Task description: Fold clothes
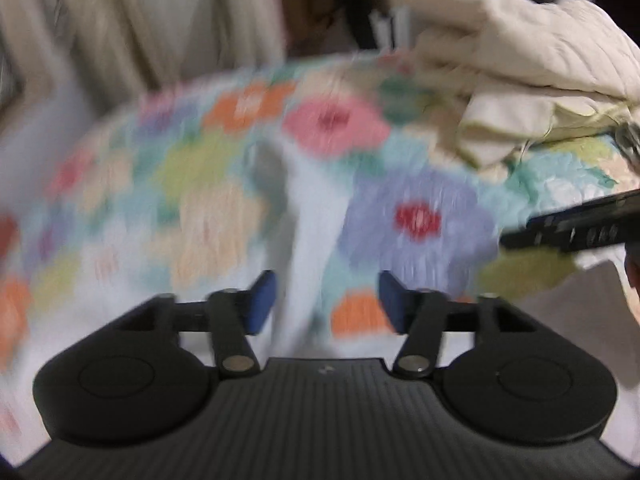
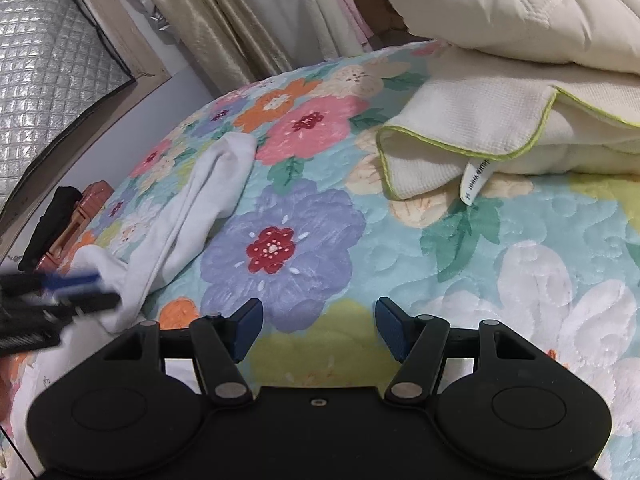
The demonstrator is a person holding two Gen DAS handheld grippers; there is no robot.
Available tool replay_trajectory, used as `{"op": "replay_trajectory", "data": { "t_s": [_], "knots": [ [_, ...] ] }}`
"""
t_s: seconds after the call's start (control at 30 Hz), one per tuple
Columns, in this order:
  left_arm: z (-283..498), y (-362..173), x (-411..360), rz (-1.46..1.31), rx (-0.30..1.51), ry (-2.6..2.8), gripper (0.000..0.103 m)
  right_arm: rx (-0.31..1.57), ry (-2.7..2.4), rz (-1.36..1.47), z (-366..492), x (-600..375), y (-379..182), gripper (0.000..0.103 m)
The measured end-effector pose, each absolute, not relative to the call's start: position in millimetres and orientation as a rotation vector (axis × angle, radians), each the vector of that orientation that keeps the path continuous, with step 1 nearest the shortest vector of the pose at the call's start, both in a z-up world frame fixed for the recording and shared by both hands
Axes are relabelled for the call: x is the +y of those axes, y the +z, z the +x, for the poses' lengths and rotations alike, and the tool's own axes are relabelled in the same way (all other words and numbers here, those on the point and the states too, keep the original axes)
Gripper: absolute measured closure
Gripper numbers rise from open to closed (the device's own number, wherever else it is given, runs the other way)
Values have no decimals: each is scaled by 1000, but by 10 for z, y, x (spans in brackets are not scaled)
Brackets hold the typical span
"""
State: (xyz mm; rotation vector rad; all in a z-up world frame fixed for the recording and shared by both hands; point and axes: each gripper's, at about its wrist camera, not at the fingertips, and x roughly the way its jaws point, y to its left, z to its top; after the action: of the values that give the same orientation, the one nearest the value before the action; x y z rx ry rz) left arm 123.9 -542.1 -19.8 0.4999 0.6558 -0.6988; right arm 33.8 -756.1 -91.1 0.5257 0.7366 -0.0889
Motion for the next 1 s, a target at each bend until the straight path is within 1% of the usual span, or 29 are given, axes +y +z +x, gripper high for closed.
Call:
{"op": "replay_trajectory", "data": {
  "t_s": [0.07,0.13,0.17,0.3,0.33,0.37,0.4,0.5,0.63,0.67,0.73,0.77,0.8,0.83,0.87,0.93,1.0],
  "knots": [
    [1307,-168,-5624,552,606,-699,31,741,-93,539,352,-7582,-938,35],
    [1501,-222,-5789,561,614,-687,24,739,-93,544,357,-7590,-945,35],
    [1608,-260,-5867,562,625,-674,19,738,-92,543,352,-7586,-945,35],
    [2142,-577,-6060,499,758,-609,19,738,-85,550,350,-7600,-966,35],
    [2260,-655,-6075,470,792,-611,25,738,-84,555,354,-7611,-976,35],
    [2372,-736,-6078,431,827,-606,56,738,-83,560,359,-7619,-989,35],
    [2473,-789,-6085,404,849,-592,94,739,-83,562,367,-7623,-1001,35],
    [2695,-693,-6135,421,791,-490,95,734,-79,564,380,-7634,-1012,35],
    [2999,-17,-6382,475,458,-320,95,711,-77,576,379,-7664,-1002,35],
    [3090,111,-6483,487,410,-294,94,707,-76,575,388,-7674,-1007,35],
    [3298,257,-6638,460,394,-230,91,704,-72,564,401,-7680,-1028,35],
    [3389,308,-6705,449,388,-203,79,702,-69,552,409,-7681,-1041,35],
    [3443,285,-6747,450,392,-189,48,701,-67,537,412,-7678,-1049,35],
    [3498,218,-6797,479,421,-174,26,702,-64,521,411,-7677,-1051,35],
    [3542,113,-6840,530,473,-168,0,703,-64,507,402,-7677,-1042,35],
    [3507,-141,-6862,645,544,-194,1,710,-63,479,380,-7679,-1017,35],
    [3380,-343,-6799,700,592,-248,1,724,-58,445,356,-7691,-991,35]
  ]
}}
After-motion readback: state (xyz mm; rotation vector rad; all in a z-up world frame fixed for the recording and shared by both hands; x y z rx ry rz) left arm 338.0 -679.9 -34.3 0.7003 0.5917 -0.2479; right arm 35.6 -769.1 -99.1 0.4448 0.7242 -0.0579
